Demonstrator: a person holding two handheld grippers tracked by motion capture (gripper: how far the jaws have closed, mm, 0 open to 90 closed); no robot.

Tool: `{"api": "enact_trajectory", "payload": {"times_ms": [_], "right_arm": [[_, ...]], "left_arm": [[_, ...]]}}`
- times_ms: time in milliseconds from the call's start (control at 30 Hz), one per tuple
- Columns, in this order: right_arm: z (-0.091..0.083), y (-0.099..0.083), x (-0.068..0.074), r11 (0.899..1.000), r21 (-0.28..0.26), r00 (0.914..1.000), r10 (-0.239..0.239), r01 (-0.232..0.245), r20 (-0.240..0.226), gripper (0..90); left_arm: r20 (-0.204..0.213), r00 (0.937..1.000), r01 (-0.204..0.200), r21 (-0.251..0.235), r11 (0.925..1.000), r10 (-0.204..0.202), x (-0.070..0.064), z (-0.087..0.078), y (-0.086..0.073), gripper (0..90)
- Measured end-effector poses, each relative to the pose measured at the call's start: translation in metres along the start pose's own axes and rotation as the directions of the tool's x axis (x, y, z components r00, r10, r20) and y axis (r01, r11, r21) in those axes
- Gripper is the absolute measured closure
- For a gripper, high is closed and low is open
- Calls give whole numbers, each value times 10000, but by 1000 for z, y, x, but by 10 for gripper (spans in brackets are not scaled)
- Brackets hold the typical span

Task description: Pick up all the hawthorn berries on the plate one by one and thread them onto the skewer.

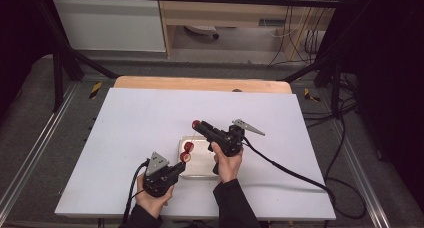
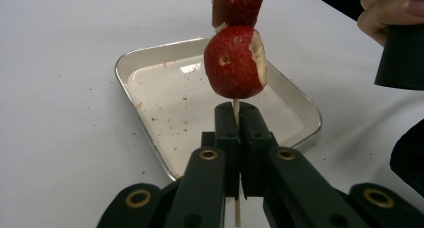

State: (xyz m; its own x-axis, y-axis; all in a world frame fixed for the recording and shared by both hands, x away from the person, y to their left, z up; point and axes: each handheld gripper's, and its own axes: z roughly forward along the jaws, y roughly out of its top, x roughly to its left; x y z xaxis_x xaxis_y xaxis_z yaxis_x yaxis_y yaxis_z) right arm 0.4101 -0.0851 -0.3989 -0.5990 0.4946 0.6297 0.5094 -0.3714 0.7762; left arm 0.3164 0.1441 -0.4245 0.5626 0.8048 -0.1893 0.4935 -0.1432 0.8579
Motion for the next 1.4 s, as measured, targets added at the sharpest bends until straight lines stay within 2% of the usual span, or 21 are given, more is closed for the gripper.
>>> {"api": "enact_trajectory", "payload": {"times_ms": [467, 833, 1200, 1400], "right_arm": [[0, -1, 0, 10000, 70, 10000, -45, 45, 17, 634], [1, -7, 0, 9999, 121, 10000, 44, -44, -9, 635], [0, -10, 3, 9999, 84, 9999, 111, -110, -68, 636], [-2, -10, 4, 9999, 120, 10000, -71, 70, 38, 637]], "left_arm": [[-41, 10000, -25, -70, 10000, 25, 0, 0, 0, 879], [20, 9995, 328, -94, 9994, -328, 0, 3, 3, 879], [-75, 9994, 336, -118, 9994, -337, -3, 10, 8, 881], [-77, 9996, 280, -325, 9991, -283, 0, 9, 9, 881]]}}
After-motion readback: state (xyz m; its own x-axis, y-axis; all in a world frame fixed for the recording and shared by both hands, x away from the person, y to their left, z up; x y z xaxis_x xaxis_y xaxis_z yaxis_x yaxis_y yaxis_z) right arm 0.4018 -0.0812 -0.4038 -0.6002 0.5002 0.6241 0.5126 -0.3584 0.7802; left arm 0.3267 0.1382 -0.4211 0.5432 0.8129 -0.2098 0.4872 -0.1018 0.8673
